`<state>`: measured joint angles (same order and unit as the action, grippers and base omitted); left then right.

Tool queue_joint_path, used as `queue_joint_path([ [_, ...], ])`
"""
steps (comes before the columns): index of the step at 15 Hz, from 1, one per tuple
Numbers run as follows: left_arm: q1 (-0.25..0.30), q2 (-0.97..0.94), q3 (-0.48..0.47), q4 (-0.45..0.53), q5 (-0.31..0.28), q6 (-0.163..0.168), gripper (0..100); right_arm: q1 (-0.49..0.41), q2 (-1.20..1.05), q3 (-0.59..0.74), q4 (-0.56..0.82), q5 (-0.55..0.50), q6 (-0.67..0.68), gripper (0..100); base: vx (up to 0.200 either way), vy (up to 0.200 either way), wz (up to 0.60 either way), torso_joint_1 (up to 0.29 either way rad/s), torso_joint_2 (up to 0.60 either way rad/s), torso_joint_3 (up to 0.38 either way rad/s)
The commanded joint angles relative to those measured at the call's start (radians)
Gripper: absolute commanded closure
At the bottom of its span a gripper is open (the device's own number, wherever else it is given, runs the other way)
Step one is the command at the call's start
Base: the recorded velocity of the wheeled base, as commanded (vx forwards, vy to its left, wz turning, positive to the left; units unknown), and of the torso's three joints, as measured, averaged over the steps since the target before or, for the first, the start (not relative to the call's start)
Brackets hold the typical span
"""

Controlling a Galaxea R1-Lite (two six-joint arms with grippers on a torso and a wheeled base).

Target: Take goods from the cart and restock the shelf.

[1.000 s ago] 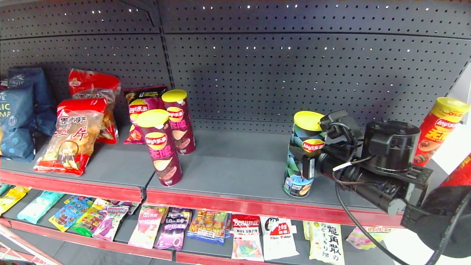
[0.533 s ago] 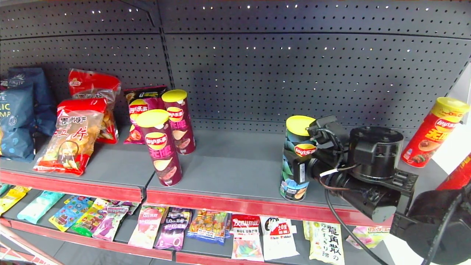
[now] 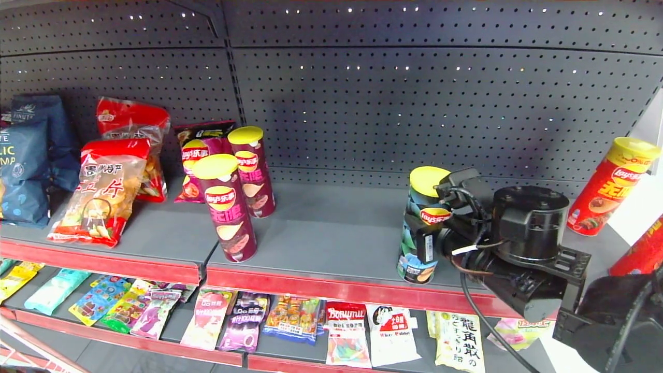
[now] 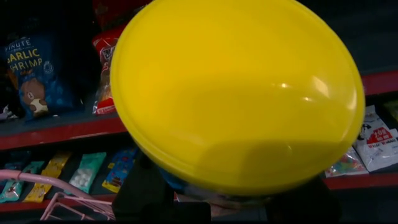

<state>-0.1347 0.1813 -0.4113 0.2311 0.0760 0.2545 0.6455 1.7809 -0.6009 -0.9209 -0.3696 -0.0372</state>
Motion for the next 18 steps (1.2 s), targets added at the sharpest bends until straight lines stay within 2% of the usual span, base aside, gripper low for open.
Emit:
queue_joint_path([
  [1, 0.000, 0.000, 0.000, 0.001, 0.001, 0.000, 100, 0.000, 0.000, 0.006, 0.007, 0.000, 0.000, 100, 0.000, 0.000, 0.00, 0.000, 0.00, 0.000],
  [3, 0.000, 0.000, 0.000, 0.001, 0.001, 0.000, 100, 0.002, 0.000, 0.007, 0.007, -0.002, 0.016, 100, 0.000, 0.000, 0.00, 0.000, 0.00, 0.000],
  [6, 0.000, 0.000, 0.002, 0.001, 0.001, 0.000, 100, 0.013, 0.002, 0.007, 0.007, -0.069, 0.034, 100, 0.000, 0.000, 0.00, 0.000, 0.00, 0.000],
  [13, 0.000, 0.000, 0.002, 0.001, 0.001, 0.000, 100, 0.014, 0.009, -0.002, 0.007, -0.104, 0.033, 100, 0.000, 0.000, 0.00, 0.000, 0.00, 0.000],
  [18, 0.000, 0.000, 0.002, 0.001, 0.001, 0.000, 100, 0.052, 0.006, 0.001, 0.007, -0.106, 0.053, 100, 0.000, 0.000, 0.00, 0.000, 0.00, 0.000],
])
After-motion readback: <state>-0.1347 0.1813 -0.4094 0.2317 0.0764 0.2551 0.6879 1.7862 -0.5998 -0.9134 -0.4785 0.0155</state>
